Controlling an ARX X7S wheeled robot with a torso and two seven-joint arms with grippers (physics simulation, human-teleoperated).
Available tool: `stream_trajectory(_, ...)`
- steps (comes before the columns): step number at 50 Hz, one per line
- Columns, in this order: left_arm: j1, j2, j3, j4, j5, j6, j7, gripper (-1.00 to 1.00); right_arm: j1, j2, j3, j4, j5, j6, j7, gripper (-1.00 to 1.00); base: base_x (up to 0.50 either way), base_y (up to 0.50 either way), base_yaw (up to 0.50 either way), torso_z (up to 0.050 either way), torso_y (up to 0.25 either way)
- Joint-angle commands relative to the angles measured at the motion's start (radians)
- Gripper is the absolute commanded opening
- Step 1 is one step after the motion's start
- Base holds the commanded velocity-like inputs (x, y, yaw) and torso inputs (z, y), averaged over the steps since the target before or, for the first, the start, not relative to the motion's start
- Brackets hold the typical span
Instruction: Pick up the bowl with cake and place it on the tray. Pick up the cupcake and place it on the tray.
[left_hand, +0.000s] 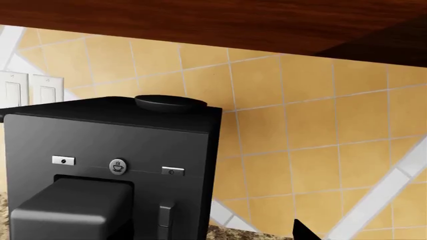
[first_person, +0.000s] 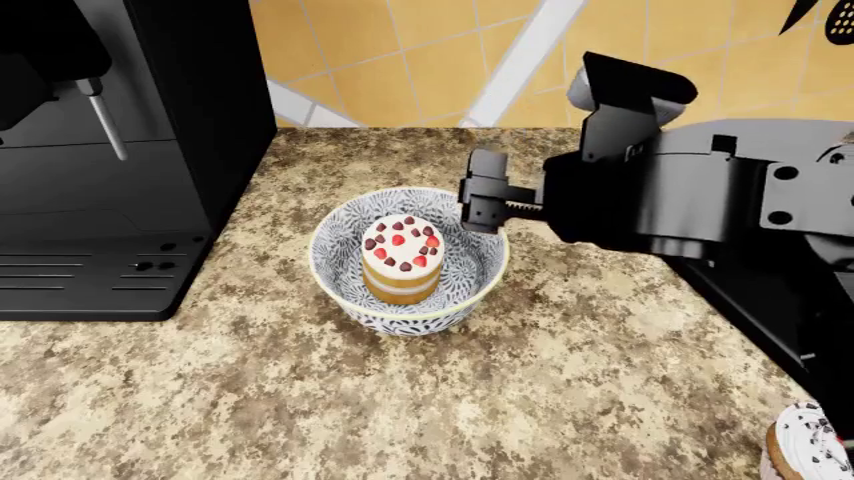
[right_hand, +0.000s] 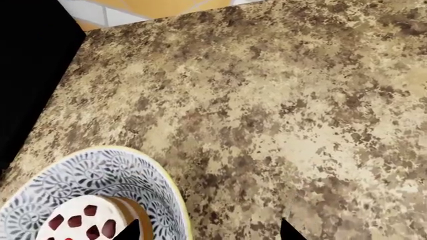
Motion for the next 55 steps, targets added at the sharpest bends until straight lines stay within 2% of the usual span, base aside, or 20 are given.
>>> stream_trajectory(1,-0.001,-0.003,0.005,0.003,0.002,0.005,0.003,1.0,-0.034,0.004,-0.014,-0.015,0.02,0.003,-0.003,1.0,0.0,0.0,0.0,0.0,0.0)
stream_trajectory(55,-0.016,-0.016,0.028,0.012,-0.006,0.026,0.005,1.0,-0.14,-0.003,-0.069,-0.035,-0.051,-0.023,-0.055,1.0,0.0,0.0,0.0,-0.002,0.0)
